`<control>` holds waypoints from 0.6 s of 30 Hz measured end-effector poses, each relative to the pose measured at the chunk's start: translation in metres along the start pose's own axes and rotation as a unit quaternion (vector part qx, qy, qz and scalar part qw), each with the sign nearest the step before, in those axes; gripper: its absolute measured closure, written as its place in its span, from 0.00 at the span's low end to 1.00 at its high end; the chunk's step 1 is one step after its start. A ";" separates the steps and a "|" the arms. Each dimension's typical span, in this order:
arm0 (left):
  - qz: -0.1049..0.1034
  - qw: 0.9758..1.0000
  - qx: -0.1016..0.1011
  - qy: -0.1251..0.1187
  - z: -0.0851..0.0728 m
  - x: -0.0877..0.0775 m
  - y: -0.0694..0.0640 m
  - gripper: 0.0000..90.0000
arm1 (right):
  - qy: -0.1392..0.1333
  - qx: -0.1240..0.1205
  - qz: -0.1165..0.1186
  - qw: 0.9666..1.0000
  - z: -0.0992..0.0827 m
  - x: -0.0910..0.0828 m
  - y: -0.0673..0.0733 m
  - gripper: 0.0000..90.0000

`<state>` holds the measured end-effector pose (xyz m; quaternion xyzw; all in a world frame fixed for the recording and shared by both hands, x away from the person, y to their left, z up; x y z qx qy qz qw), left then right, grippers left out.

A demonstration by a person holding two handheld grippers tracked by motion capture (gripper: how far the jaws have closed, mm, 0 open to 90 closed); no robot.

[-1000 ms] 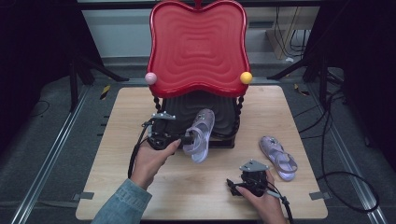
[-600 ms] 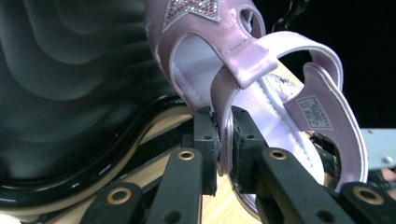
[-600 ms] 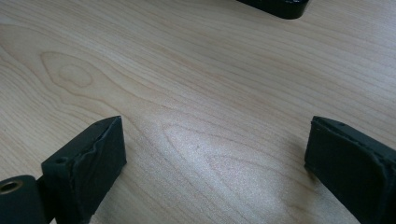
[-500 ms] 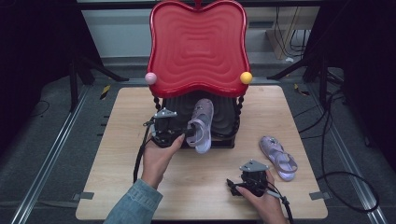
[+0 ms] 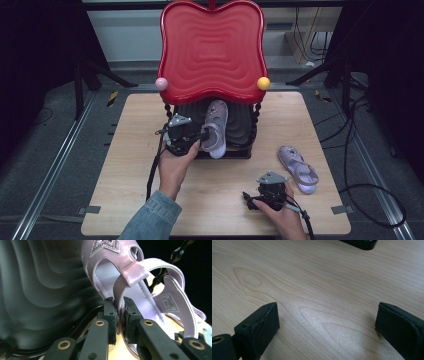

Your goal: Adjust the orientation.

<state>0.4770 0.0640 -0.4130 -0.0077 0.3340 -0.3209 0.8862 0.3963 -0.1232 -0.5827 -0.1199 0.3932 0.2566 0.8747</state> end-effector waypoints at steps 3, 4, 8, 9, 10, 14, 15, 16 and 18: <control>0.009 1.000 -0.002 -0.005 0.001 0.002 0.003 0.92 | 0.000 0.000 0.000 1.000 0.000 0.000 0.000 0.06; 0.012 1.000 -0.005 -0.009 0.002 0.003 0.004 0.92 | 0.000 0.000 0.000 1.000 0.000 0.000 0.000 0.06; 0.024 0.999 -0.010 -0.018 0.004 0.006 0.009 0.92 | 0.000 0.000 0.000 1.000 0.000 0.000 0.000 0.06; 0.027 0.999 -0.013 -0.021 0.004 0.007 0.010 0.92 | 0.000 -0.001 0.000 1.000 0.000 0.000 0.000 0.06; 0.030 0.999 -0.014 -0.023 0.005 0.007 0.011 0.92 | 0.000 -0.001 0.000 1.000 0.000 0.000 0.000 0.06; 0.055 0.998 -0.009 -0.032 0.007 0.008 0.016 0.92 | 0.000 -0.001 0.000 1.000 0.000 0.000 0.000 0.06; 0.062 0.997 -0.009 -0.035 0.008 0.008 0.018 0.92 | 0.000 -0.001 0.000 1.000 0.000 0.000 0.000 0.06; 0.066 0.997 -0.009 -0.037 0.009 0.008 0.019 0.92 | 0.000 -0.001 0.000 1.000 0.000 0.000 0.000 0.06; 0.074 0.996 -0.008 -0.041 0.009 0.008 0.022 0.92 | 0.000 -0.001 0.000 1.000 0.000 0.000 0.000 0.06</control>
Point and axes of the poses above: each handheld gripper's, and its own axes: x roughly forward along the jaws, z roughly out of its top, y roughly to its left, the point moved 10 cm from there along x, roughly forward along the jaws, and after that the axes turned 6 degrees about y, right-handed, at the moved point
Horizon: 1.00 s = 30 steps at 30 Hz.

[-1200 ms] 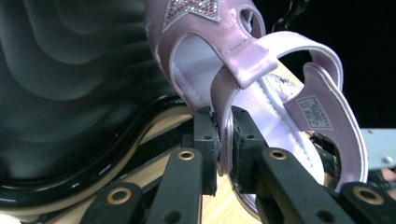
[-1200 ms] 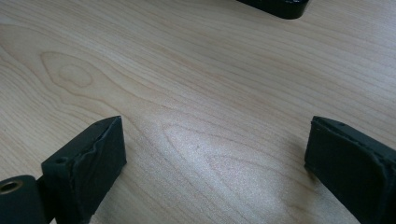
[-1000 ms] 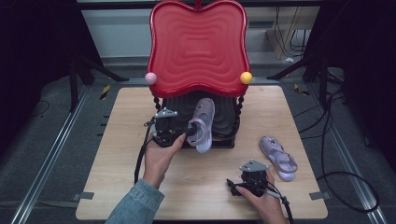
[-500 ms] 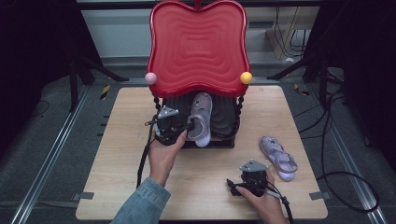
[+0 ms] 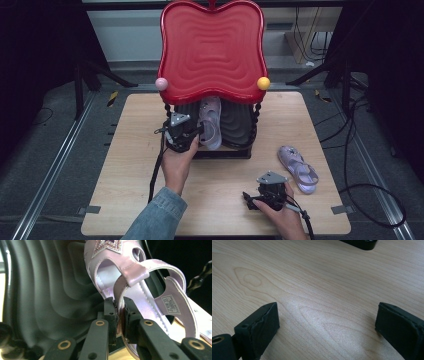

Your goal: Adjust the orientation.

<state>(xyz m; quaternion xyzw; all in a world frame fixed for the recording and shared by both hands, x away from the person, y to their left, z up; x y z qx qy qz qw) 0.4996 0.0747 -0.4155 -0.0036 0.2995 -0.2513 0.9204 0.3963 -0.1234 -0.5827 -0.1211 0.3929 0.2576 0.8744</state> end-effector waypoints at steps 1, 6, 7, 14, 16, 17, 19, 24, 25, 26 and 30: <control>0.006 1.000 0.002 -0.002 0.000 0.000 0.001 0.92 | 0.000 0.000 0.000 1.000 0.000 0.000 0.000 0.06; 0.021 1.000 0.003 -0.009 0.002 0.001 0.007 0.92 | 0.000 0.000 0.000 1.000 0.000 0.000 0.000 0.06; 0.027 1.000 0.005 -0.012 0.003 0.000 0.008 0.92 | 0.000 0.000 0.000 1.000 0.000 0.000 0.000 0.06; 0.053 0.998 0.008 -0.025 0.005 0.000 0.012 0.92 | 0.000 0.000 0.000 1.000 0.000 0.000 0.000 0.06; 0.063 0.998 0.012 -0.028 0.006 0.001 0.013 0.92 | 0.000 0.000 0.000 1.000 0.000 0.000 0.000 0.06; 0.066 0.997 0.014 -0.029 0.006 0.002 0.013 0.92 | 0.000 0.000 0.000 1.000 0.000 0.000 0.000 0.06; 0.073 0.997 0.014 -0.032 0.006 0.003 0.013 0.92 | 0.000 0.000 0.000 1.000 0.000 0.000 0.000 0.06; 0.089 0.995 0.010 -0.038 0.007 0.006 0.017 0.92 | 0.000 0.000 0.000 1.000 0.000 0.000 0.000 0.06; 0.093 0.995 0.012 -0.040 0.008 0.005 0.018 0.92 | 0.000 0.000 0.000 1.000 0.000 0.000 0.000 0.06; 0.097 0.994 0.012 -0.041 0.008 0.005 0.019 0.92 | 0.001 0.000 0.000 1.000 0.000 0.000 0.000 0.06; 0.110 0.993 0.014 -0.040 0.008 0.004 0.024 0.92 | 0.000 0.000 0.001 1.000 0.000 0.000 0.000 0.06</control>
Point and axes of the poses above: each handheld gripper's, and its own axes: x roughly forward along the jaws, z roughly out of its top, y roughly to its left, the point moved 10 cm from there along x, roughly forward along the jaws, and after that the axes turned 6 degrees about y, right-handed, at the moved point
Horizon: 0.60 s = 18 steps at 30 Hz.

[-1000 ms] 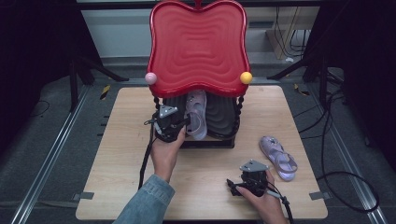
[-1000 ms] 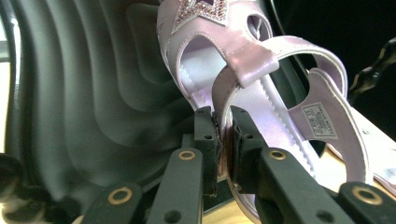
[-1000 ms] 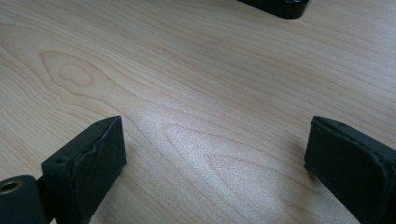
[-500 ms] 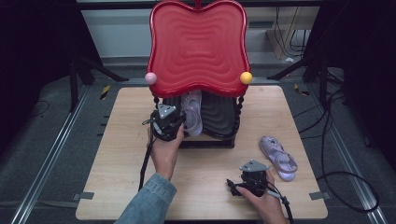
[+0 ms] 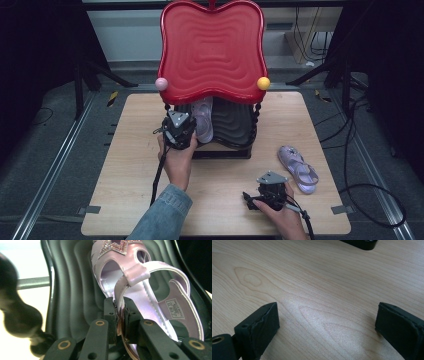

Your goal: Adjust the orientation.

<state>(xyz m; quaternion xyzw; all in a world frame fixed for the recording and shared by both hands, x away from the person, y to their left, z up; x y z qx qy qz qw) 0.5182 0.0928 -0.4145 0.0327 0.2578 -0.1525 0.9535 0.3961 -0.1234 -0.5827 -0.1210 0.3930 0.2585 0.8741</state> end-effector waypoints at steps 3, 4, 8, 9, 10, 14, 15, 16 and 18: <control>0.009 1.000 0.004 0.001 -0.001 0.002 0.002 0.92 | 0.001 0.000 0.000 1.000 0.000 0.000 0.000 0.06; 0.008 1.000 0.002 0.002 -0.001 0.003 0.002 0.92 | 0.001 0.000 0.000 1.000 0.000 0.000 0.000 0.06; 0.011 1.000 0.003 0.004 -0.002 0.005 0.002 0.92 | 0.001 0.000 0.000 1.000 0.000 0.000 0.000 0.06; 0.012 1.000 0.003 0.003 -0.002 0.006 0.002 0.92 | 0.001 0.000 0.000 1.000 0.000 0.000 0.000 0.06; 0.013 1.000 0.003 0.003 -0.002 0.006 0.002 0.92 | 0.001 0.000 -0.001 1.000 0.000 0.000 0.000 0.06; 0.016 1.000 -0.004 0.004 -0.001 0.008 0.005 0.92 | 0.001 0.000 0.000 1.000 0.000 0.000 0.000 0.06; 0.020 1.000 -0.002 0.004 -0.001 0.008 0.005 0.92 | 0.000 -0.001 -0.001 1.000 0.000 0.000 0.000 0.06; 0.022 1.000 0.001 0.005 -0.002 0.009 0.005 0.92 | 0.000 -0.002 -0.001 1.000 0.000 0.000 0.000 0.06; 0.025 1.000 0.003 0.007 -0.002 0.010 0.005 0.92 | 0.000 -0.002 -0.001 1.000 0.000 0.000 0.000 0.06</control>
Point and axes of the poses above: each handheld gripper's, and its own axes: x roughly forward along the jaws, z roughly out of its top, y roughly to its left, the point moved 10 cm from there along x, roughly forward along the jaws, and after that the axes turned 6 degrees about y, right-handed, at the moved point
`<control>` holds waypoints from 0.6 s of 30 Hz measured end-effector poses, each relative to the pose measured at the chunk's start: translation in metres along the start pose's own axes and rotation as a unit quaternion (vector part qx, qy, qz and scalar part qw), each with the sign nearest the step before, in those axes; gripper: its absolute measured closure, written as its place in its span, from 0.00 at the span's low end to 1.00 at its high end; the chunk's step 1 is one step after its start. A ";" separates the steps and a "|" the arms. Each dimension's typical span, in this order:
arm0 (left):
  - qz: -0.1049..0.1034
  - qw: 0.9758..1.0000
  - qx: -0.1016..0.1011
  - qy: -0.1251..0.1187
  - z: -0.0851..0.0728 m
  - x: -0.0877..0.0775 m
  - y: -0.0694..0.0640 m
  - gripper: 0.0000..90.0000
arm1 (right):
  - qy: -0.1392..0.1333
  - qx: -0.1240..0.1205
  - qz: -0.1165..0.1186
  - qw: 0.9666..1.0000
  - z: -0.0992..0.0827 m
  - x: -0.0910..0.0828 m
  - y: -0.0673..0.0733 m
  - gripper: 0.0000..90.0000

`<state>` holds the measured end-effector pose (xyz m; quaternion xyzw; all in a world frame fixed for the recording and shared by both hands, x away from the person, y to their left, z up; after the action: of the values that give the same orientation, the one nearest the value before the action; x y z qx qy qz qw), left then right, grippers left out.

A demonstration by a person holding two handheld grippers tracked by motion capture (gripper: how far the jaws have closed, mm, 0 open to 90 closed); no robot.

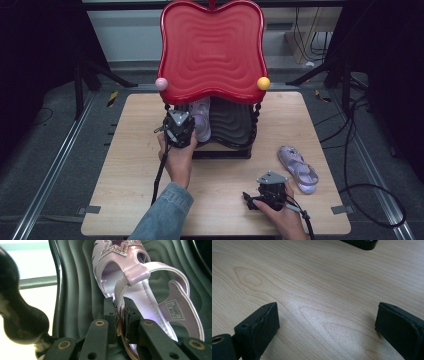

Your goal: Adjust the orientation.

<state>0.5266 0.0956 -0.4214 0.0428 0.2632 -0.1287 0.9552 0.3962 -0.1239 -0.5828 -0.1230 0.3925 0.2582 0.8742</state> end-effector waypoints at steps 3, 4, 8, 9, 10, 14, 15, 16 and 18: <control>0.006 1.000 0.007 0.001 -0.001 0.001 0.000 0.92 | 0.000 0.001 0.001 1.000 0.000 0.000 0.000 0.06; 0.006 1.000 0.006 0.001 -0.001 0.002 0.000 0.92 | 0.000 0.001 0.001 1.000 0.000 0.000 0.000 0.06; 0.010 1.000 0.008 0.002 0.000 0.002 0.001 0.92 | 0.000 0.001 0.001 1.000 0.000 0.000 0.000 0.06; 0.011 1.000 0.009 0.004 -0.001 0.003 0.002 0.92 | 0.000 0.001 0.001 1.000 0.000 0.000 0.000 0.06; 0.011 1.000 0.008 0.004 -0.001 0.003 0.002 0.92 | 0.000 0.000 0.001 1.000 0.000 0.000 0.000 0.06; 0.008 1.000 0.012 0.007 0.000 0.004 0.001 0.91 | 0.000 0.000 0.001 1.000 0.000 0.000 0.000 0.06; 0.007 1.000 0.012 0.008 0.000 0.004 0.001 0.91 | 0.000 0.000 0.001 1.000 0.000 0.000 0.000 0.06; 0.005 1.000 0.013 0.009 0.001 0.004 0.000 0.91 | 0.000 0.001 0.001 1.000 0.000 0.000 0.000 0.06; 0.004 1.000 0.014 0.008 0.002 0.004 -0.001 0.90 | 0.000 0.000 0.001 1.000 0.000 0.000 0.000 0.06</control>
<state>0.5304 0.0932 -0.4218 0.0582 0.2685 -0.1287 0.9529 0.3960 -0.1238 -0.5828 -0.1224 0.3929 0.2585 0.8740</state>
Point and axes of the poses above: each handheld gripper's, and its own axes: x roughly forward along the jaws, z roughly out of its top, y roughly to its left, the point moved 10 cm from there along x, roughly forward along the jaws, and after that the axes turned 6 degrees about y, right-handed, at the moved point
